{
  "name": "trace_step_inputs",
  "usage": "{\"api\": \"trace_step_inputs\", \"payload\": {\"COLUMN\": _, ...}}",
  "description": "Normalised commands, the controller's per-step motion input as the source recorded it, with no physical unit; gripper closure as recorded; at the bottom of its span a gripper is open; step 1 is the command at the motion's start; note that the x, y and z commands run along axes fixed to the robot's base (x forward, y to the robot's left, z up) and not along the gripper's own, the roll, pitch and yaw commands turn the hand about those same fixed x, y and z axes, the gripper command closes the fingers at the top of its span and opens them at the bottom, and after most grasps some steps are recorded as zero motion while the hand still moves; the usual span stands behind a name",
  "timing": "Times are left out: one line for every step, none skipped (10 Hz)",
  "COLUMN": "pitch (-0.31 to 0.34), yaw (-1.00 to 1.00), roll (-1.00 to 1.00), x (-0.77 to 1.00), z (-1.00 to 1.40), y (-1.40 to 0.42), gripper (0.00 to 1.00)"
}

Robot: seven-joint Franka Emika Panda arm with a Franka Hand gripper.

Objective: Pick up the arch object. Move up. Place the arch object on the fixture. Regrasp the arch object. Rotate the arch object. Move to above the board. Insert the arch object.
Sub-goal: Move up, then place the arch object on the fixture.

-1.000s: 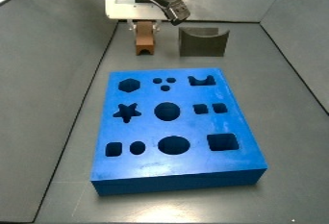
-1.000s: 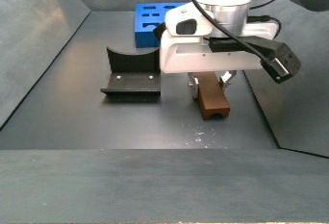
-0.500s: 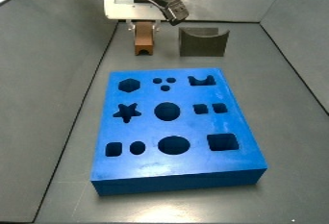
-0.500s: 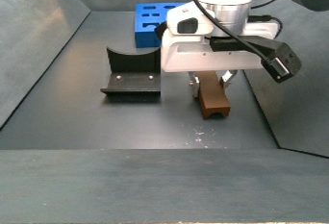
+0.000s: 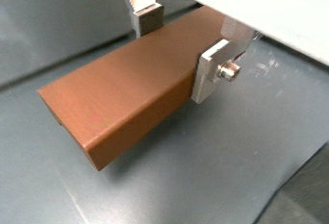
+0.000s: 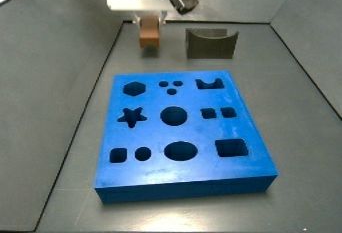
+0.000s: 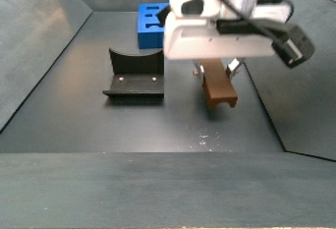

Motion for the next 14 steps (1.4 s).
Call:
{"api": "trace_step_inputs", "payload": {"pitch": 0.033, "yaw": -0.03, "roll": 0.06, "x": -0.03, "z": 0.33, "y": 0.01, "gripper": 1.00}}
{"api": "trace_step_inputs", "payload": {"pitch": 0.043, "yaw": -0.03, "roll": 0.07, "x": -0.03, "z": 0.23, "y": 0.01, "gripper": 1.00}}
{"api": "trace_step_inputs", "payload": {"pitch": 0.000, "yaw": 0.00, "roll": 0.00, "x": 0.00, "z": 1.00, "y": 0.00, "gripper": 1.00}}
{"api": "trace_step_inputs", "payload": {"pitch": 0.008, "yaw": 0.00, "roll": 0.00, "x": 0.00, "z": 1.00, "y": 0.00, "gripper": 1.00}}
{"api": "trace_step_inputs", "payload": {"pitch": 0.025, "yaw": 0.00, "roll": 0.01, "x": -0.01, "z": 1.00, "y": 0.00, "gripper": 1.00}}
{"api": "trace_step_inputs", "payload": {"pitch": 0.033, "yaw": -0.01, "roll": 0.03, "x": -0.01, "z": 1.00, "y": 0.00, "gripper": 1.00}}
{"api": "trace_step_inputs", "payload": {"pitch": 0.038, "yaw": -0.02, "roll": 0.05, "x": -0.02, "z": 1.00, "y": 0.01, "gripper": 1.00}}
{"api": "trace_step_inputs", "payload": {"pitch": 0.042, "yaw": -0.02, "roll": 0.06, "x": -0.02, "z": 1.00, "y": 0.01, "gripper": 1.00}}
{"api": "trace_step_inputs", "payload": {"pitch": 0.044, "yaw": -0.02, "roll": 0.08, "x": -0.03, "z": 1.00, "y": 0.01, "gripper": 1.00}}
{"api": "trace_step_inputs", "payload": {"pitch": 0.051, "yaw": -0.01, "roll": 0.09, "x": -0.03, "z": 1.00, "y": 0.01, "gripper": 1.00}}
{"api": "trace_step_inputs", "payload": {"pitch": 0.057, "yaw": 0.00, "roll": 0.10, "x": -0.03, "z": 0.99, "y": 0.01, "gripper": 1.00}}
{"api": "trace_step_inputs", "payload": {"pitch": 0.061, "yaw": 0.01, "roll": 0.10, "x": -0.03, "z": 0.85, "y": 0.00, "gripper": 1.00}}
{"api": "trace_step_inputs", "payload": {"pitch": 0.066, "yaw": 0.02, "roll": 0.10, "x": -0.02, "z": 0.66, "y": 0.01, "gripper": 1.00}}
{"api": "trace_step_inputs", "payload": {"pitch": 0.073, "yaw": 0.02, "roll": 0.11, "x": -0.01, "z": 0.56, "y": 0.01, "gripper": 1.00}}
